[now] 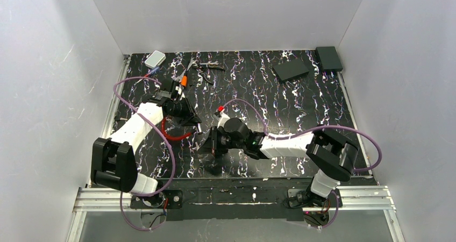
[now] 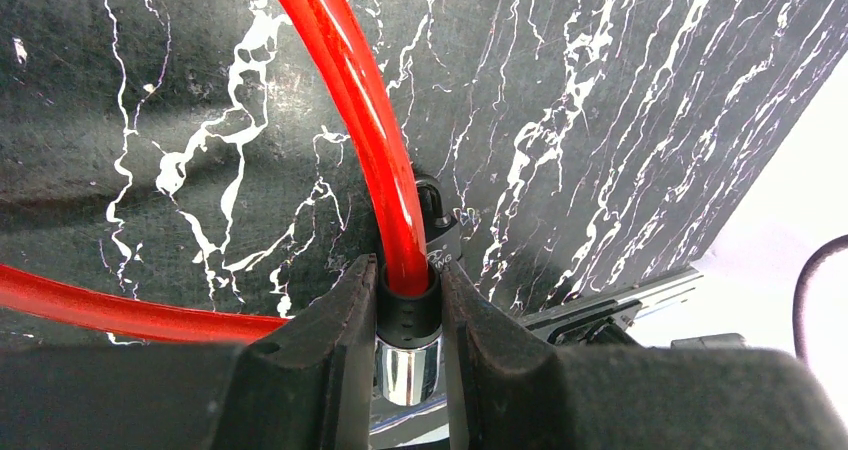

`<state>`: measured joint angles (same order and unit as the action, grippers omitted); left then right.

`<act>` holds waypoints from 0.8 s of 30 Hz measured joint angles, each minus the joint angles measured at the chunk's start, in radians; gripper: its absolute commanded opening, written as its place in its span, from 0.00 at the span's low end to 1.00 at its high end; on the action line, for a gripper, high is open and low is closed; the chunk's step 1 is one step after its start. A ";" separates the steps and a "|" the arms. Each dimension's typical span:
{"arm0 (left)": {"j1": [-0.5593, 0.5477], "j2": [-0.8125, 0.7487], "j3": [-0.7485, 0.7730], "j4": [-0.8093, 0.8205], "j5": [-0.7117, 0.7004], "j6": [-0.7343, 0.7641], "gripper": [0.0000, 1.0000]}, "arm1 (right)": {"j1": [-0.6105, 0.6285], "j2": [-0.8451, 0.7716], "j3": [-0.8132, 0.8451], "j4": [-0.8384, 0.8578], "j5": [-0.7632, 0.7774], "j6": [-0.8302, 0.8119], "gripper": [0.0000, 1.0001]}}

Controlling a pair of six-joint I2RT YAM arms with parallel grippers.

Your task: Unlock with the key

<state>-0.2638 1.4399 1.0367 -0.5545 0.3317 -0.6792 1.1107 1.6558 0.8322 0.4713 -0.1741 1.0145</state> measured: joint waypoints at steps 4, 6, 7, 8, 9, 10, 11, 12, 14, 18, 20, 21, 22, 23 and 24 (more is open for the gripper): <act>0.000 -0.009 0.000 0.000 0.009 0.008 0.00 | -0.016 0.000 0.013 -0.015 0.003 -0.016 0.01; 0.000 -0.009 0.000 0.000 0.011 0.011 0.00 | -0.028 0.001 0.018 -0.030 0.004 -0.024 0.01; 0.000 -0.009 0.000 0.000 0.013 0.013 0.00 | -0.035 0.002 0.021 -0.039 0.004 -0.027 0.01; 0.000 -0.010 0.000 0.000 0.013 0.014 0.00 | -0.043 0.003 0.025 -0.050 0.004 -0.030 0.01; 0.000 -0.010 0.000 0.000 0.014 0.015 0.00 | -0.051 0.003 0.026 -0.058 0.003 -0.032 0.01; 0.000 -0.010 0.000 -0.001 0.014 0.015 0.00 | -0.057 0.003 0.027 -0.061 0.003 -0.035 0.01; 0.000 -0.010 0.000 0.000 0.014 0.016 0.00 | -0.064 0.003 0.027 -0.065 0.003 -0.038 0.01; 0.000 -0.010 0.000 0.000 0.014 0.016 0.00 | -0.070 0.004 0.029 -0.067 0.002 -0.040 0.01; 0.000 -0.010 0.000 0.000 0.015 0.017 0.00 | -0.079 0.008 0.034 -0.072 -0.002 -0.045 0.01; 0.000 -0.010 0.000 0.000 0.016 0.019 0.00 | -0.085 0.027 0.049 -0.071 -0.013 -0.046 0.01; 0.000 -0.010 0.000 0.000 0.017 0.019 0.00 | -0.085 0.035 0.049 -0.070 -0.018 -0.045 0.01; 0.000 -0.010 0.000 0.000 0.018 0.020 0.00 | -0.085 0.040 0.049 -0.069 -0.021 -0.044 0.01; 0.000 -0.010 0.000 0.000 0.019 0.021 0.00 | -0.085 0.043 0.049 -0.068 -0.023 -0.044 0.01; 0.000 -0.010 0.000 0.000 0.019 0.022 0.00 | -0.085 0.047 0.049 -0.065 -0.024 -0.044 0.01; 0.000 -0.010 0.000 0.000 0.019 0.022 0.00 | -0.085 0.048 0.049 -0.063 -0.024 -0.044 0.01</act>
<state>-0.2634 1.4303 1.0367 -0.5549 0.3511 -0.6571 1.0256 1.7039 0.8814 0.4084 -0.1982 0.9707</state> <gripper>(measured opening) 0.216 0.126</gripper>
